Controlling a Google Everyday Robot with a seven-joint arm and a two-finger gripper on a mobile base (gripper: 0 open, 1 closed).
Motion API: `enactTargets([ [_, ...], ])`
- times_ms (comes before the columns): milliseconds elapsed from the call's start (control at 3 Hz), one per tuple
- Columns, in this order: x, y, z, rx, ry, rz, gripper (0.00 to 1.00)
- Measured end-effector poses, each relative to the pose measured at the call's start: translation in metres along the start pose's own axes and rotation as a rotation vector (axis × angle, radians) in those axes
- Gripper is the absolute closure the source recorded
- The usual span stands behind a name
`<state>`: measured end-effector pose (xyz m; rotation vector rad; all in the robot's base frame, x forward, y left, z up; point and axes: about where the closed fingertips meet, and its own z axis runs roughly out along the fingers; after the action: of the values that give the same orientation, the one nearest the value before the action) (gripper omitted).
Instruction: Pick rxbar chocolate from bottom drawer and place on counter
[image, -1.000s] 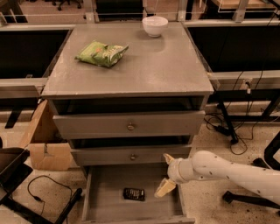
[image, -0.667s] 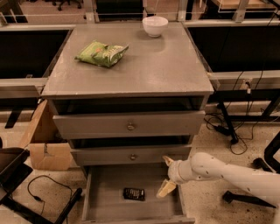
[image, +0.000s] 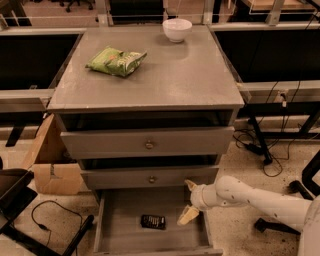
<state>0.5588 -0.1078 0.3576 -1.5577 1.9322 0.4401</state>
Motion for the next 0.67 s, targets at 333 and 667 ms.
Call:
enactTargets([
  [333,0.012,0.004,0.036,-0.002,0.016,-0.011,0.0],
  [667,0.032,0.017,0.091,-0.024,0.041,-0.038,0.0],
])
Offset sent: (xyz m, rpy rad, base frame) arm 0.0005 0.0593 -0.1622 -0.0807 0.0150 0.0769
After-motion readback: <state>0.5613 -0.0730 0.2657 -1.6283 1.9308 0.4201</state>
